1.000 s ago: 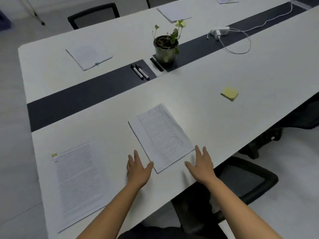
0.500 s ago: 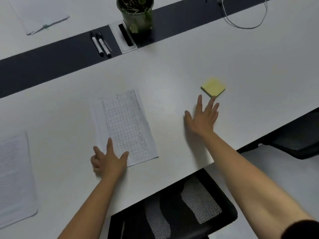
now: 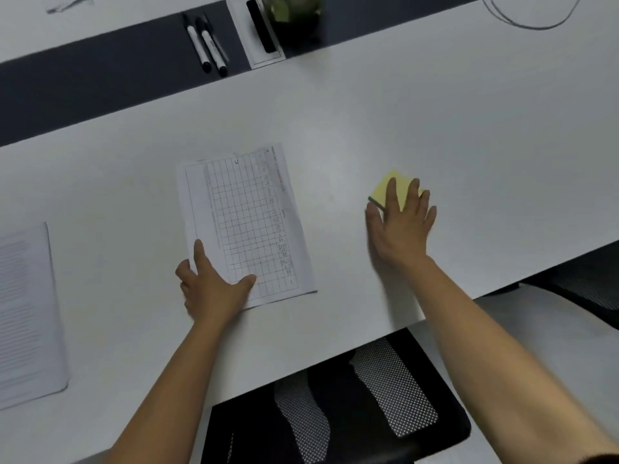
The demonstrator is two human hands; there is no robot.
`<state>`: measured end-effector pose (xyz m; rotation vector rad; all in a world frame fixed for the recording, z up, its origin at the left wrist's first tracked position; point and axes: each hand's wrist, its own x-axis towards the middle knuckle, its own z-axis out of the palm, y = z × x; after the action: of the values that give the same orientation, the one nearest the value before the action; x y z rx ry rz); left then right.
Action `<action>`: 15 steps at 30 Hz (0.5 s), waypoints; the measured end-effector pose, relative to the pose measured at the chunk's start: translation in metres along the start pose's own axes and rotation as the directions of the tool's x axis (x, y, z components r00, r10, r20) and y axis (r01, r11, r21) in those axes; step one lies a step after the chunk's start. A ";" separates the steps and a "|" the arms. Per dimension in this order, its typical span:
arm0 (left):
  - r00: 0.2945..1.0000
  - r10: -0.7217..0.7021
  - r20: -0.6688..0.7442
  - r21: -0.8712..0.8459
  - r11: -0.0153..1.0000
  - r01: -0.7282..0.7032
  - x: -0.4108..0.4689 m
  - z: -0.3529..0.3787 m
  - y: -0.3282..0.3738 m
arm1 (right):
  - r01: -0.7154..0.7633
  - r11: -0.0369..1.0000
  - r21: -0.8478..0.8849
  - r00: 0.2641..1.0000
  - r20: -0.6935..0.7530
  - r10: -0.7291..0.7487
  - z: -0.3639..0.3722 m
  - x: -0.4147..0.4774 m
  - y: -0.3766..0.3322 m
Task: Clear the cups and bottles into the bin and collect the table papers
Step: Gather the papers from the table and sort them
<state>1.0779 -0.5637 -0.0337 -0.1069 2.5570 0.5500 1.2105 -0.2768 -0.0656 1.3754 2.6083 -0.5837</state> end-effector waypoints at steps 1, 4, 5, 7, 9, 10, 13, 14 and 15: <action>1.000 -0.003 0.004 -0.020 1.000 0.003 -0.001 -0.002 0.000 | 0.022 1.000 0.013 1.000 0.011 -0.022 0.002 -0.014 -0.004; 1.000 0.010 -0.018 -0.167 0.986 -0.012 -0.007 -0.007 -0.001 | 0.106 0.993 0.056 0.994 -0.013 -0.106 0.010 -0.053 -0.012; 0.999 -0.007 -0.033 -0.239 0.971 -0.001 -0.010 -0.007 -0.003 | 0.122 0.991 0.058 0.992 -0.025 -0.121 0.012 -0.062 -0.013; 0.997 -0.072 -0.043 -0.403 0.914 0.049 -0.018 -0.008 -0.008 | 0.105 0.991 0.085 0.994 -0.022 -0.103 0.012 -0.074 -0.016; 0.987 -0.158 -0.014 -0.536 0.835 0.126 -0.024 -0.006 -0.014 | 0.019 0.985 0.171 0.999 0.042 -0.027 0.008 -0.078 -0.020; 0.985 -0.172 0.004 -0.542 0.828 0.147 -0.027 -0.006 -0.016 | -0.053 0.972 0.229 0.996 0.083 0.035 0.006 -0.077 -0.021; 0.995 -0.101 0.022 -0.468 0.878 0.099 -0.032 -0.009 -0.019 | -0.224 0.918 0.326 0.968 0.185 0.171 0.000 -0.073 -0.024; 0.997 -0.071 0.008 -0.434 0.899 0.068 -0.034 -0.012 -0.019 | -0.256 0.904 0.341 0.958 0.212 0.192 0.000 -0.074 -0.024; 0.999 -0.039 -0.012 -0.402 0.915 0.030 -0.035 -0.016 -0.020 | -0.282 0.892 0.354 0.949 0.240 0.205 0.000 -0.075 -0.025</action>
<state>1.1046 -0.5894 -0.0106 -0.3023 2.4184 1.0604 1.2331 -0.3471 -0.0363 1.6233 2.1931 -1.1720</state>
